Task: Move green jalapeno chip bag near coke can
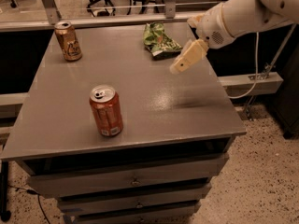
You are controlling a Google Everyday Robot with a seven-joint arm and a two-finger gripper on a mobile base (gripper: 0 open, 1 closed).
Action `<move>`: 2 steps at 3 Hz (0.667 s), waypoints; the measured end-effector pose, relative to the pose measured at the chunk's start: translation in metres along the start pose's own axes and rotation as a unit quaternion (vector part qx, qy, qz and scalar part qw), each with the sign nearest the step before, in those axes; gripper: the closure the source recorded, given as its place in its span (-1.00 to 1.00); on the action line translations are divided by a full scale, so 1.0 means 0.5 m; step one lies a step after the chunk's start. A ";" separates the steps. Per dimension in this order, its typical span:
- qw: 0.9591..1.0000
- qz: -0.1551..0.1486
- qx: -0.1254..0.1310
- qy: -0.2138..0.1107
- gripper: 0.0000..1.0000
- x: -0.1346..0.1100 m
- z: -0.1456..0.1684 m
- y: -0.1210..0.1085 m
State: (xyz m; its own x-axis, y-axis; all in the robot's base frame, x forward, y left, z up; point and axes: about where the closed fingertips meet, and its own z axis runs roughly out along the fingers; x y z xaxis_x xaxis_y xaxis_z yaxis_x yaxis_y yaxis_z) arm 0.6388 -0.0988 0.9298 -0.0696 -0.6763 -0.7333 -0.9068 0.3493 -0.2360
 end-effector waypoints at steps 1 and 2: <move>0.998 0.035 0.049 -0.036 -1.00 0.031 0.037 -0.077; 0.990 0.085 0.074 -0.080 -1.00 0.059 0.084 -0.159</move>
Offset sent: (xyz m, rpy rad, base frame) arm 0.1514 -0.0428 -0.0461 0.3697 -0.0515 -0.2953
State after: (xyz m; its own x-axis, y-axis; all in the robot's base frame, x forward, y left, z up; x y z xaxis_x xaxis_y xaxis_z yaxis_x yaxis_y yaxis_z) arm 0.7261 -0.1193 0.8999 -0.1385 -0.4929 -0.8590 -0.8159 0.5484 -0.1831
